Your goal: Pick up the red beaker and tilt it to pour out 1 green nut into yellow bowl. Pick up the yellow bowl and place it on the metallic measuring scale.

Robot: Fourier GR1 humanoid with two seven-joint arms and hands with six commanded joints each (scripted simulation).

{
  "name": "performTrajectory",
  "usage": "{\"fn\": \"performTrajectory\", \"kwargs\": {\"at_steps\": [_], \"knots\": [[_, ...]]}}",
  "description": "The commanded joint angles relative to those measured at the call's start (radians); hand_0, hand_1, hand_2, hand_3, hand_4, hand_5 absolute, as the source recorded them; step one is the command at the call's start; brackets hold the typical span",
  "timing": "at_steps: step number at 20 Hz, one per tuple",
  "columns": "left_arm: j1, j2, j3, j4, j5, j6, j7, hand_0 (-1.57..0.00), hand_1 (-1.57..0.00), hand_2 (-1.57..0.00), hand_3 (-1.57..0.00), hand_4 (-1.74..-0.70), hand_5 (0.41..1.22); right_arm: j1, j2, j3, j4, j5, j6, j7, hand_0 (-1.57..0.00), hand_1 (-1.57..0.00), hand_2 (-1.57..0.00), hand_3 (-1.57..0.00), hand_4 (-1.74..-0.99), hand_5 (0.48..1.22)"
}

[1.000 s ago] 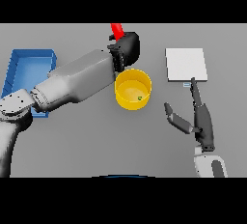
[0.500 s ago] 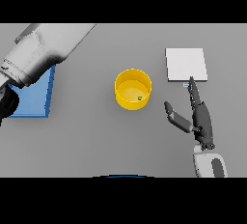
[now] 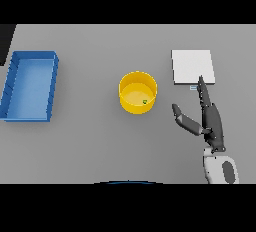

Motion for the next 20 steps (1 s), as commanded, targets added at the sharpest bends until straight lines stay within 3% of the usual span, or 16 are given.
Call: {"fn": "performTrajectory", "kwargs": {"at_steps": [1,6,11,15,20], "knots": [[0.041,0.022,0.029,-0.018,0.048,0.028,0.027,-1.57,-1.57,-1.57,-1.43,-1.74,1.221,0.006,-0.001,0.003,0.004,0.001,0.005,-0.001,0.0,0.0,0.0,0.0,-1.226,0.587],[0.289,0.123,0.113,-0.221,0.253,0.213,0.191,-1.57,-1.57,-1.57,-1.45,-1.74,1.221,-0.002,-0.03,0.0,0.016,0.009,0.017,0.0,0.0,0.0,0.0,0.0,-1.212,0.61],[0.584,0.213,0.117,-0.544,0.386,0.388,0.392,-1.57,-1.57,-1.57,-1.45,-1.74,1.221,-0.003,-0.029,0.02,0.013,0.036,0.015,-0.001,0.0,0.0,0.0,0.0,-1.206,0.653],[0.755,0.259,0.098,-0.721,0.449,0.49,0.448,-1.57,-1.57,-1.57,-1.45,-1.74,1.221,-0.003,-0.03,0.019,0.027,0.037,0.015,-0.008,0.0,0.0,0.0,0.0,-1.217,0.664],[0.842,0.261,0.06,-0.799,0.49,0.574,0.503,-1.57,-1.57,-1.57,-1.52,-1.74,1.199,0.003,-0.035,0.02,0.01,0.034,0.02,-0.014,0.0,0.0,0.0,0.0,-1.216,0.667]]}}
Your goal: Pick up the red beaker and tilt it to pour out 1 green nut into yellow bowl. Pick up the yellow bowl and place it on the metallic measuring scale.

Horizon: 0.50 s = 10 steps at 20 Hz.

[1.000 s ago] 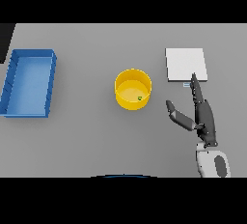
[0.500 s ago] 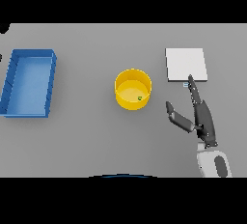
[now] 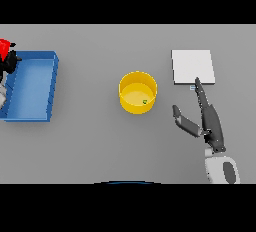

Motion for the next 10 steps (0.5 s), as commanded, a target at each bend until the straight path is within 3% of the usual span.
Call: {"fn": "performTrajectory", "kwargs": {"at_steps": [1,4,5,6,7,8,10], "knots": [[0.014,0.012,-0.008,-0.015,0.003,0.009,0.016,-1.57,-1.57,-1.57,-1.53,-1.74,1.166,0.005,0.007,0.008,0.0,0.012,-0.007,0.007,0.0,0.0,0.0,0.0,-1.214,0.666],[0.021,0.019,-0.052,-0.018,0.014,0.021,0.041,-1.57,-1.57,-1.57,-1.55,-1.74,0.967,0.013,0.01,0.011,-0.001,0.012,-0.005,0.003,0.0,0.0,0.0,0.0,-1.205,0.664],[0.021,0.033,-0.063,-0.028,0.022,0.005,0.041,-1.57,-1.57,-1.57,-1.55,-1.67,0.908,0.015,0.003,0.006,0.002,0.006,0.0,-0.009,0.0,0.0,0.0,0.0,-1.202,0.667],[0.016,0.042,-0.08,-0.03,0.037,-0.023,0.041,-1.57,-1.57,-1.57,-1.5,-1.53,0.865,0.013,0.006,0.004,0.009,0.009,-0.007,-0.007,0.0,0.0,0.0,0.0,-1.197,0.664],[0.022,0.054,-0.085,-0.056,0.051,-0.063,0.037,-1.56,-1.45,-1.43,-1.36,-1.37,0.83,0.018,0.005,0.006,0.004,0.001,0.002,-0.013,0.0,0.0,0.0,0.0,-1.192,0.663],[0.03,0.061,-0.087,-0.072,0.08,-0.109,0.025,-1.46,-1.18,-1.19,-1.13,-1.23,0.803,0.017,0.01,0.006,0.003,0.003,-0.004,-0.01,0.0,0.0,0.0,0.0,-1.188,0.663],[0.043,0.096,-0.09,-0.124,0.123,-0.194,0.04,-0.93,-0.76,-0.77,-0.72,-1.03,0.758,0.026,0.009,0.013,-0.012,0.015,-0.009,-0.014,0.0,0.0,0.0,0.0,-1.185,0.665]]}}
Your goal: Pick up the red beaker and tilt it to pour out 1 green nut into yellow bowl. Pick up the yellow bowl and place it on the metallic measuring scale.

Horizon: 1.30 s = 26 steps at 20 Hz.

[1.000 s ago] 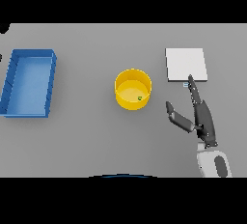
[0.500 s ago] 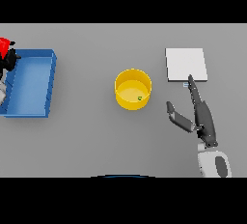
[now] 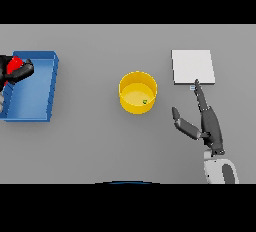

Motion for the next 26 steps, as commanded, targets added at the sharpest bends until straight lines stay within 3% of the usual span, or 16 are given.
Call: {"fn": "performTrajectory", "kwargs": {"at_steps": [1,4,6,9,13,15,19,22,26], "knots": [[-0.005,0.002,-0.002,0.0,0.009,-0.025,0.004,-0.75,-0.6,-0.61,-0.58,-0.97,0.74,0.005,-0.004,0.0,-0.004,0.004,-0.001,0.005,0.0,0.0,0.0,0.0,-1.181,0.665],[-0.007,0.012,0.0,0.008,0.024,-0.069,-0.01,-0.38,-0.31,-0.31,-0.3,-0.85,0.698,0.005,-0.001,-0.001,-0.006,-0.003,0.002,0.024,0.0,0.0,0.0,0.0,-1.187,0.667],[-0.01,0.002,0.006,0.024,0.034,-0.075,-0.019,-0.24,-0.2,-0.2,-0.19,-0.82,0.684,0.009,-0.001,0.005,-0.008,0.003,0.004,0.016,0.0,0.0,0.0,0.0,-1.187,0.666],[-0.005,-0.004,0.019,0.034,0.036,-0.058,-0.063,-0.12,-0.1,-0.1,-0.1,-0.79,0.674,-0.004,0.0,0.004,-0.001,0.01,0.0,0.052,0.0,0.0,0.0,0.0,-1.193,0.66],[-0.013,-0.009,0.04,0.026,0.043,-0.035,-0.106,-0.05,-0.04,-0.04,-0.04,-0.79,0.671,-0.019,-0.02,0.027,-0.009,0.07,-0.01,0.073,0.0,0.0,0.0,0.0,-1.198,0.662],[-0.004,-0.014,0.045,0.046,0.045,-0.034,-0.133,-0.03,-0.03,-0.03,-0.02,-0.78,0.679,-0.038,-0.044,0.045,-0.021,0.064,0.037,0.047,0.0,0.0,0.0,0.0,-1.162,0.694],[-0.013,-0.032,0.039,0.048,0.046,-0.029,-0.12,-0.01,-0.01,-0.01,-0.01,-0.79,0.704,-0.144,-0.124,0.092,0.014,0.128,0.123,0.071,0.0,0.0,0.0,0.0,-1.234,0.707],[-0.014,-0.036,0.035,0.039,0.048,-0.029,-0.117,-0.01,0.0,0.0,0.0,-0.79,0.71,-0.245,-0.193,0.146,0.046,0.238,0.167,0.128,0.0,0.0,0.0,0.0,-1.278,0.683],[-0.026,-0.028,0.034,0.046,0.047,-0.042,-0.105,0.0,0.0,0.0,0.0,-0.79,0.712,-0.375,-0.28,0.241,0.118,0.375,0.238,0.101,0.0,0.0,0.0,0.0,-1.276,0.668]]}}
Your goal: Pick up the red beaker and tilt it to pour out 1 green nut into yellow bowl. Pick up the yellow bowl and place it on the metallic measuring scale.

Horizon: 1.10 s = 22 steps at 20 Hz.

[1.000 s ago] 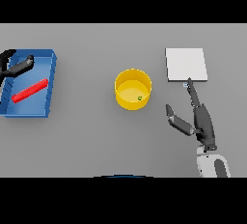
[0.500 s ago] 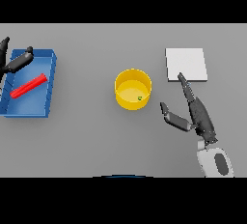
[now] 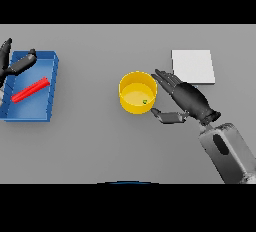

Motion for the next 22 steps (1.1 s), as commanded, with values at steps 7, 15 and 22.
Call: {"fn": "performTrajectory", "kwargs": {"at_steps": [7,15,22], "knots": [[0.003,-0.009,-0.01,0.004,-0.01,0.009,-0.005,0.0,0.0,0.0,0.0,-0.8,0.721,-0.173,-0.026,0.101,0.112,0.069,0.119,-0.052,0.0,0.0,0.0,0.0,-1.274,0.662],[-0.009,-0.006,-0.007,-0.001,-0.004,-0.003,-0.006,0.0,0.0,0.0,0.0,-0.8,0.725,-0.299,0.004,0.185,0.274,0.105,0.198,-0.112,0.0,0.0,0.0,0.0,-1.244,0.685],[-0.006,0.009,0.001,0.01,-0.002,-0.012,-0.021,0.0,0.0,0.0,0.0,-0.8,0.735,-0.363,0.029,0.24,0.37,0.137,0.249,-0.122,0.0,0.0,0.0,0.0,-1.295,0.671]]}}
